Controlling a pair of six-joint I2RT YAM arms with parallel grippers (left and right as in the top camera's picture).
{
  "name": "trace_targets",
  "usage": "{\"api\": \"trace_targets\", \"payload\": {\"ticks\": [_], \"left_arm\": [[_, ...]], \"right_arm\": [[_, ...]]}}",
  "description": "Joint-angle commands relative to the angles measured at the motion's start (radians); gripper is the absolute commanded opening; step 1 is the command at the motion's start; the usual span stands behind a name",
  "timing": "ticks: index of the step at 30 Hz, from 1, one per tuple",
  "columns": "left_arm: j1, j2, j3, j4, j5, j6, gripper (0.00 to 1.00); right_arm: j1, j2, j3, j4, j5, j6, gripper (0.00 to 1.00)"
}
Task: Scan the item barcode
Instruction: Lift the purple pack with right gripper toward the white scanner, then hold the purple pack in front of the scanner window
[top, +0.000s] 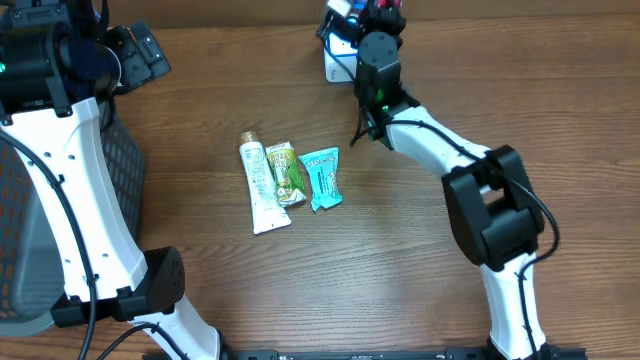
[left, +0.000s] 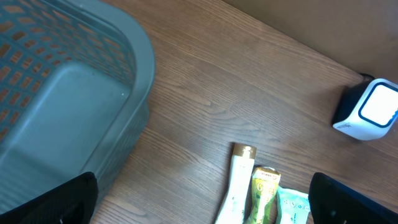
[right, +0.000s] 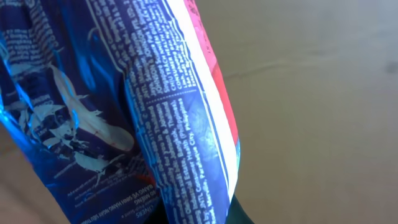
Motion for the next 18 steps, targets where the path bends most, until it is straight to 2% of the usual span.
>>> {"api": "trace_targets", "payload": {"ticks": [1,9,12,15,18], "left_arm": [[0.003,0.004,-0.001,-0.002,0.008,-0.018,1.00],[0.003,0.004,-0.001,-0.002,0.008,-0.018,1.00],[0.003,0.004,-0.001,-0.002,0.008,-0.018,1.00],[0.003,0.004,-0.001,-0.002,0.008,-0.018,0.99],[0.003,0.004,-0.001,-0.002,0.008,-0.018,0.99]], "right_arm": [[-0.005,0.039,0.040,0.007,-0.041,-0.062,0.04],[-0.006,0.073,0.040,0.042,-0.041,-0.241,0.04],[-0.006,0.073,0.040,0.144,0.006,-0.322,0.04],[-0.001,0.073,0.040,0.250,0.008,-0.349,0.04],[0.005,0.073,0.040,0.243,0.001,-0.356,0.04]]}}
